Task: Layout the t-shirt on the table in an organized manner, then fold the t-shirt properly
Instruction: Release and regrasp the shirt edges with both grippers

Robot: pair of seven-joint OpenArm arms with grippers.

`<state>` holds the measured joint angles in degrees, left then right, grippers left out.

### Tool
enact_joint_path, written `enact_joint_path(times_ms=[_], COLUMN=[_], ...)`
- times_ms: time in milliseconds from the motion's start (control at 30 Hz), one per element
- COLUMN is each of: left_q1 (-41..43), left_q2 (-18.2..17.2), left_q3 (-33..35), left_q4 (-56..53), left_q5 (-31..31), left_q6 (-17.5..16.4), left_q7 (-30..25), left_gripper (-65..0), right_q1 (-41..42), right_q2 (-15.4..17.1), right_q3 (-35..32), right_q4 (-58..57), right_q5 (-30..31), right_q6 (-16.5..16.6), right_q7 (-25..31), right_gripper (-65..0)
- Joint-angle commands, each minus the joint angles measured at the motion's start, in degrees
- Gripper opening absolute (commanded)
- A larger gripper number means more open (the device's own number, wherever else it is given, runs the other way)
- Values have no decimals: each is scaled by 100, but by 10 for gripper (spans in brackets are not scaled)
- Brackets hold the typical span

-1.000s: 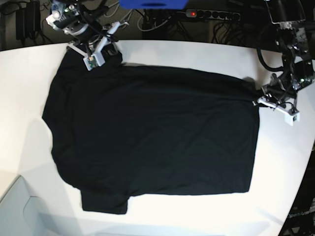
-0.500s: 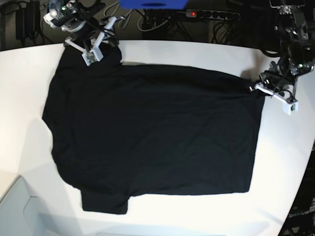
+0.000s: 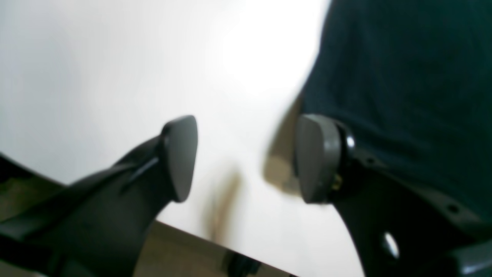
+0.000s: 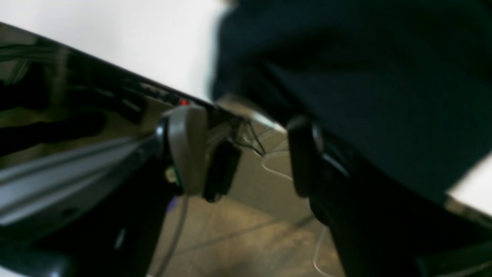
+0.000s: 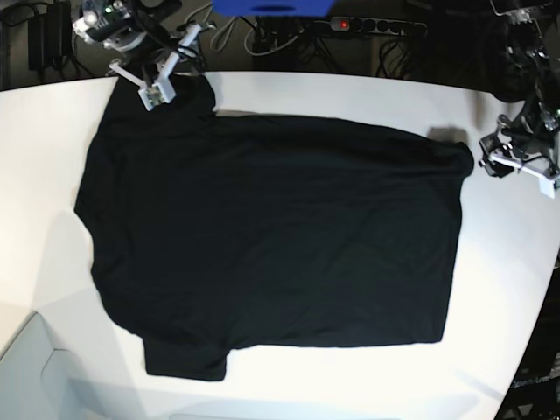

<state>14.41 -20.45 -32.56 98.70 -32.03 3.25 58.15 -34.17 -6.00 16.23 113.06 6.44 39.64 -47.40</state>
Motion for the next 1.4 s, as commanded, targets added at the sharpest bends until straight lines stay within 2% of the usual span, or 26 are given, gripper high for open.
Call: enact_joint_path(times_ms=[0,133,200,433,633,1067,1367], left_q1=[-30,374,506,515,392,348,-118], left_q2=[-61,-17,133,519,528,502,493], left_q3=[-72,-28,165,350,544,500,544], left_q4=[218,623,676,166,69,385,-151], left_q5=[-98,-107,-45,315,403,386,403], left_q6=[14,5,5,5,5,5,5], left_q7=[-61,-61,-79,-114,-114,-114,-123], left_gripper=[-251,-251,-251,-252,-254,-256,-257], right_q1=[-16,20,28,37,28,20,37], right_q2=[24,51,112,112,112,112,112], right_q3=[122,685,887,1116,1116,1116,1116], right_q4=[145,136,136,127,101,92,92], right_q5=[99,108,108,108,108,99,99], right_q6=[36,36,36,36,36,36,36], right_q7=[111,111,111,111,111,111,120], right_gripper=[-301,-298,-298,-300,-301,-302,-302])
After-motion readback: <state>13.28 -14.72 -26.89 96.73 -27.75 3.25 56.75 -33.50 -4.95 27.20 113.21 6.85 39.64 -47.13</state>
